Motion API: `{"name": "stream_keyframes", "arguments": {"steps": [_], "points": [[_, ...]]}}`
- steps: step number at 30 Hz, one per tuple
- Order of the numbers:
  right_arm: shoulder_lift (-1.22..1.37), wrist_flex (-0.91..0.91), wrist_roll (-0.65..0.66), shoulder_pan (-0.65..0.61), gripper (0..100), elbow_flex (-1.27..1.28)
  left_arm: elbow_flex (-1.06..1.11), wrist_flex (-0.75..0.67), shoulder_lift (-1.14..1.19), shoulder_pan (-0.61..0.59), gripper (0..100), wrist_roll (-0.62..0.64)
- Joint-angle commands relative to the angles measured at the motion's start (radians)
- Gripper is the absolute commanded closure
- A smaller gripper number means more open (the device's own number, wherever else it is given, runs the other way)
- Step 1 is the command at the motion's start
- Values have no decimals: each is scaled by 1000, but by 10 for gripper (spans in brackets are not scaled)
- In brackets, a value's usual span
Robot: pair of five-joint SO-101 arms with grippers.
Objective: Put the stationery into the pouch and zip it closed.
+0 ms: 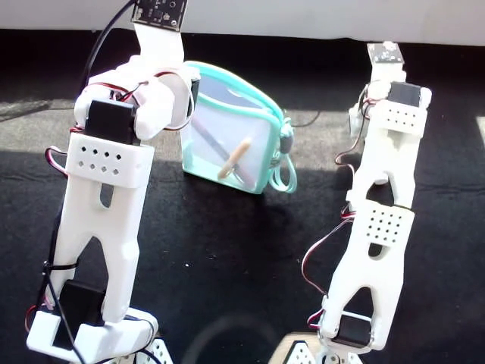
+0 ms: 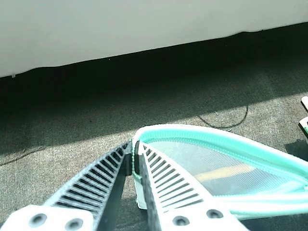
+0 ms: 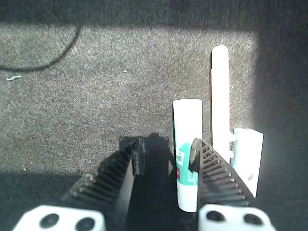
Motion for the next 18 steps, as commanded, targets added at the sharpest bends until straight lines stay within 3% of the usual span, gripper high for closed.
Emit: {"name": "stream_keyframes", "arguments": {"steps": [1, 7, 18], "points": [[-15, -2, 8, -1, 838, -58, 2, 0, 8, 24, 987, -8], [18, -22, 3, 1, 782, -41, 2, 3, 1, 22, 987, -8], [130, -68, 8, 24, 783, -44, 1, -3, -1, -12, 987, -8]]}}
